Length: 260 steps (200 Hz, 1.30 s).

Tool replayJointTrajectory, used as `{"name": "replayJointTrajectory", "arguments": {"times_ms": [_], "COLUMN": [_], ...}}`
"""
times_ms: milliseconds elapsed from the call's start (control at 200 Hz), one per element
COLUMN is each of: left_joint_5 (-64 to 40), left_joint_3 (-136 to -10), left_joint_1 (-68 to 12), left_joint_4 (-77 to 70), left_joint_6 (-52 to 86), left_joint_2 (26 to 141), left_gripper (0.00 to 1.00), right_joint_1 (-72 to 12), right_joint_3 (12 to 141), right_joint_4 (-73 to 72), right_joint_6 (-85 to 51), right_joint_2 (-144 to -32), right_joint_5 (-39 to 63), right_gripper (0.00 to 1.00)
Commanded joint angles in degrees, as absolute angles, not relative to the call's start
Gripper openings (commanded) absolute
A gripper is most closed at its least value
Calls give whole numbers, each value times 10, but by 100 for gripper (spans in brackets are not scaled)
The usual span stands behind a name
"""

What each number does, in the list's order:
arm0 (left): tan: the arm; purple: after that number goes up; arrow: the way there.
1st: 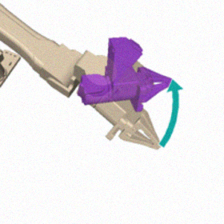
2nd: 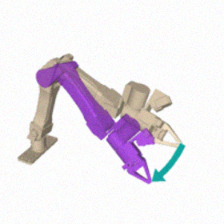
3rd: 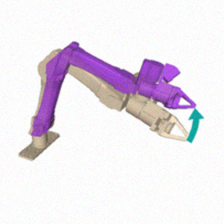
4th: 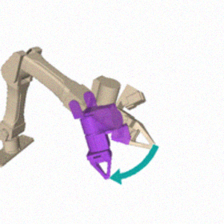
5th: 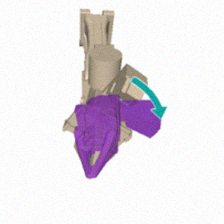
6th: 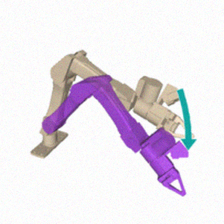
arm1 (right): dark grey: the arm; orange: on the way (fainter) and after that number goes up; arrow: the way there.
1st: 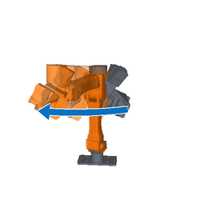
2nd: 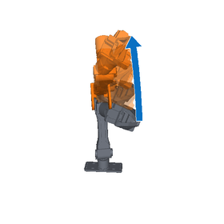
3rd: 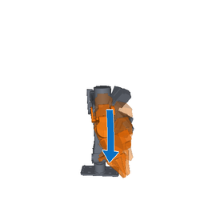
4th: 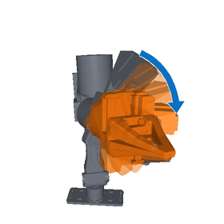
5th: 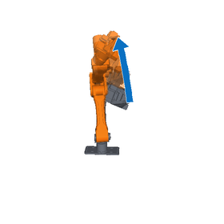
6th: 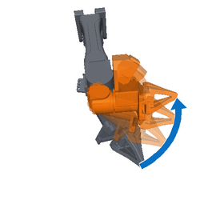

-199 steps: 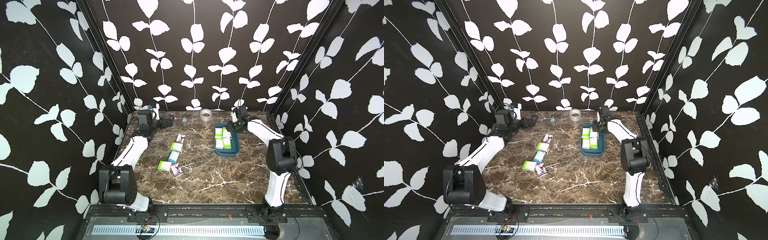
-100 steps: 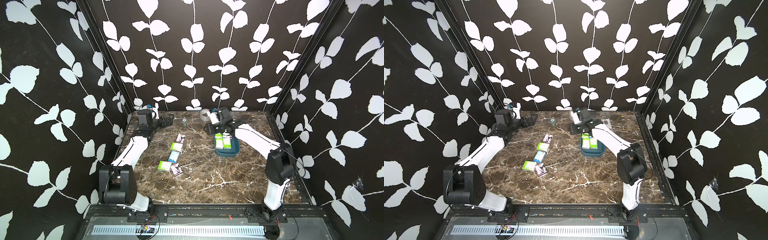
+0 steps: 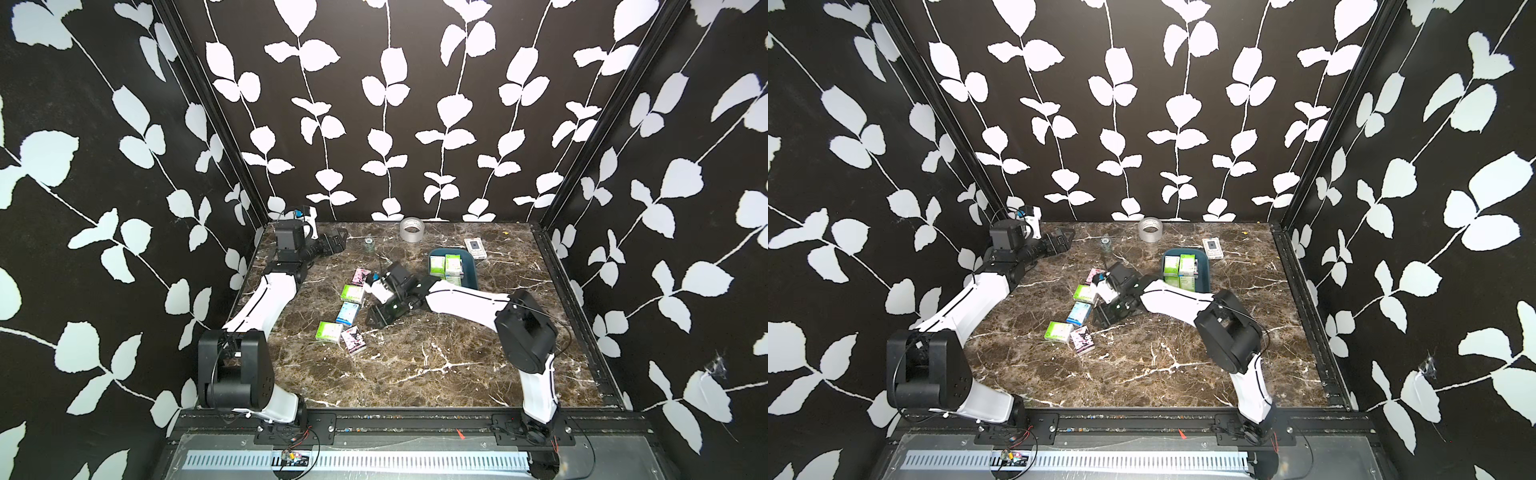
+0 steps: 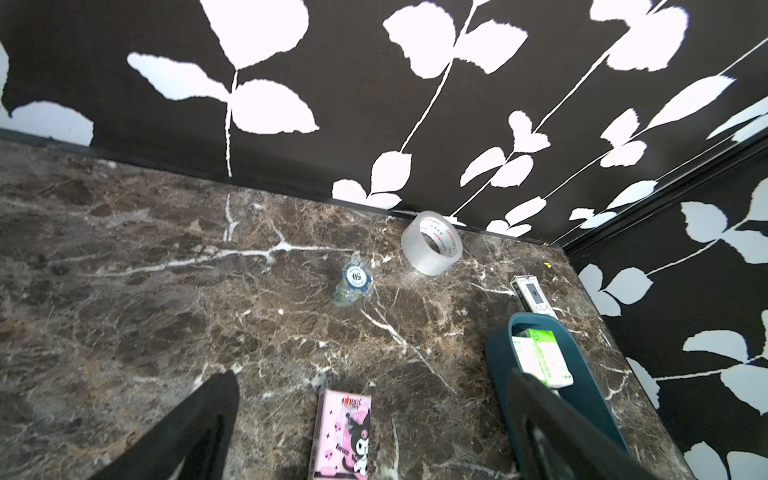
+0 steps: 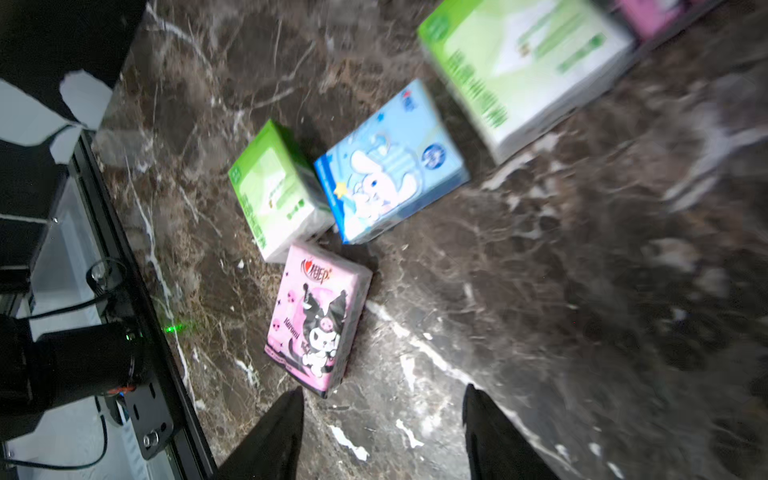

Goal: Put the pocket tissues into the storage box
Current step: Pick up the pocket tissues from the center of the board.

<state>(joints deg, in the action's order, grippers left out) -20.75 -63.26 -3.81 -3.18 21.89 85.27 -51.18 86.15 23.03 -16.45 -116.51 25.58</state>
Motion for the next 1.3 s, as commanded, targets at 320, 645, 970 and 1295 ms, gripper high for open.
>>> {"name": "replayJointTrajectory", "arguments": {"times_ms": [320,645,970,1295], "left_joint_5": [-236,-303,-302,-298], "left_joint_3": [-645,-647,-626,-619], "left_joint_1": [-30,34,52,54], "left_joint_4": [63,33,30,27], "left_joint_6": [164,197,193,195], "left_joint_2": [826,834,818,813], "left_gripper": [99,99,99,99], "right_joint_1": [-539,-570,-587,-592], "right_joint_3": [946,1031,1085,1087], "right_joint_4": [275,326,391,403], "right_joint_6": [-140,-128,-110,-102], "right_joint_2": [-1228,-1290,-1333,-1336], "right_joint_5": [263,234,191,147], "right_gripper": [70,70,62,3]}}
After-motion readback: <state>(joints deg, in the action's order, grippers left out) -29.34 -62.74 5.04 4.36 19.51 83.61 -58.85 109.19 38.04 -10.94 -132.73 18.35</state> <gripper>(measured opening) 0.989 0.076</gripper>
